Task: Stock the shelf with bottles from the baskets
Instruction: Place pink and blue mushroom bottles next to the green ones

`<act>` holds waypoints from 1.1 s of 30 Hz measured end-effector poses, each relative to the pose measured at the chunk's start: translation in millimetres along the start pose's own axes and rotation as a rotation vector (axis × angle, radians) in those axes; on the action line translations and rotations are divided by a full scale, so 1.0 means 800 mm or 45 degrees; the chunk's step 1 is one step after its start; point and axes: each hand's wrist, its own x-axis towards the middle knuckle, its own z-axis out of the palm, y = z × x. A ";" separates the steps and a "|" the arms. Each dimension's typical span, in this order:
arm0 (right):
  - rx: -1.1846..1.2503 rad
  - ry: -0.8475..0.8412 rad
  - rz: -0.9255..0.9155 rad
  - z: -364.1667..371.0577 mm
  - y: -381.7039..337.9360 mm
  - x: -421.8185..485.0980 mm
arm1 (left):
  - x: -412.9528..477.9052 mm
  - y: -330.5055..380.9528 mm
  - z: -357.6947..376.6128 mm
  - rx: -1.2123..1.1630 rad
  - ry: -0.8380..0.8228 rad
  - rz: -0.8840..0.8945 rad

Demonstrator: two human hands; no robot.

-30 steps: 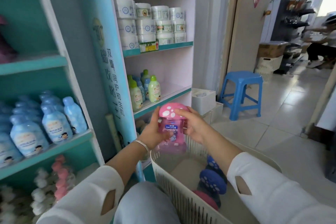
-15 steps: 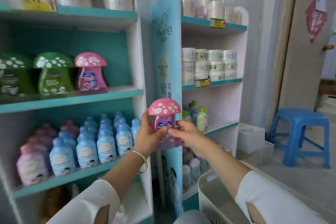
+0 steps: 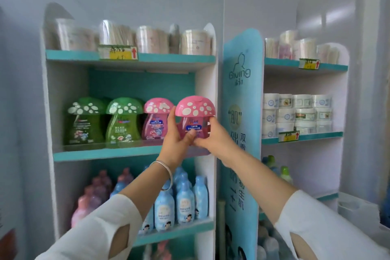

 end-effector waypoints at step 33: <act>-0.992 0.000 0.315 0.049 0.059 0.173 | 0.093 -0.053 -0.016 1.313 -0.326 -0.164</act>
